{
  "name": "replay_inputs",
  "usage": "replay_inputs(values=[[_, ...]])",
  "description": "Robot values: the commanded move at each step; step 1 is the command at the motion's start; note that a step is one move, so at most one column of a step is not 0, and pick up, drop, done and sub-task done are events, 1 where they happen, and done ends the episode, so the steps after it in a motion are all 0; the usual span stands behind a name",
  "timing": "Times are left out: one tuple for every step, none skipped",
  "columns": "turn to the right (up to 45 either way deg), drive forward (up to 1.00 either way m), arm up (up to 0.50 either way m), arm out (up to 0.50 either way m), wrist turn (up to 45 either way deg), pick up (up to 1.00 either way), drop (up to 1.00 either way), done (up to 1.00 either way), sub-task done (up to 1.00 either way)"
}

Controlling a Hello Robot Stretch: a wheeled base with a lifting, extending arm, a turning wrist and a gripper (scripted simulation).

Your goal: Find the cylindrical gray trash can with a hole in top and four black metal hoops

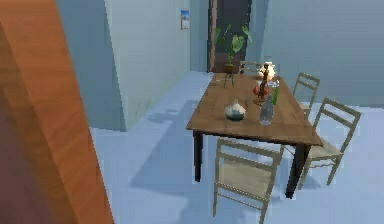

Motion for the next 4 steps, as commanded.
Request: replay_inputs(values=[[12.0, 0.00, 0.00, 0.00, 0.0, 0.00, 0.00, 0.00, 0.00], [0.0, 0.30, 0.00, 0.00, 0.0, 0.00, 0.00, 0.00, 0.00], [-30.0, 0.00, 0.00, 0.00, 0.0, 0.00, 0.00, 0.00, 0.00], [0.0, 1.00, 0.00, 0.00, 0.0, 0.00, 0.00, 0.00, 0.00]])
